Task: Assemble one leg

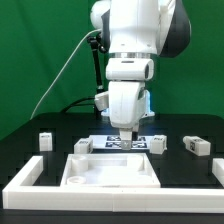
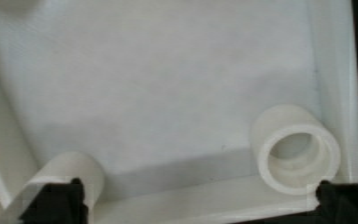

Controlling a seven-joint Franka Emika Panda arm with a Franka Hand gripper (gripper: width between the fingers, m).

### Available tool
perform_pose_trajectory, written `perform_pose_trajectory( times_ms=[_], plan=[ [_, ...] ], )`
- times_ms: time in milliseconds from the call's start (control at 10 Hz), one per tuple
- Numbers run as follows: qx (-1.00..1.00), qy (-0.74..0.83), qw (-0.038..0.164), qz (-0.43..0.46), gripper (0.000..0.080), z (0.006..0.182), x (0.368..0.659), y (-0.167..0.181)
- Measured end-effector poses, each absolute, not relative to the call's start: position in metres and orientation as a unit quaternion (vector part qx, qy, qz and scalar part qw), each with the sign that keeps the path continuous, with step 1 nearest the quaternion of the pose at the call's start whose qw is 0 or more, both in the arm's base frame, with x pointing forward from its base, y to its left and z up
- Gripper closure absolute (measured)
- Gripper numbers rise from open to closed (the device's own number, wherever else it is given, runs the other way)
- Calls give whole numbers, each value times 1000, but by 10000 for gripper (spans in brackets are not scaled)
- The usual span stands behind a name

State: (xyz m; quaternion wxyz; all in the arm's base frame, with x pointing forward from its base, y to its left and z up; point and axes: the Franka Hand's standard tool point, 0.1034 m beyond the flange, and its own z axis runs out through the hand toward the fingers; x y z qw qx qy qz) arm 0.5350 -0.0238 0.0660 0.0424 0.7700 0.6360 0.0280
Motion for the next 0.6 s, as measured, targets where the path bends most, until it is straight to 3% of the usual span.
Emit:
perform_pose_trajectory(
  times_ms=[400,500,600],
  plan=[
    [756,652,47,31,150,65,535,-26],
    [726,684,57,42,150,57,527,-36],
    [723,688,53,37,150,50,518,-39]
  ],
)
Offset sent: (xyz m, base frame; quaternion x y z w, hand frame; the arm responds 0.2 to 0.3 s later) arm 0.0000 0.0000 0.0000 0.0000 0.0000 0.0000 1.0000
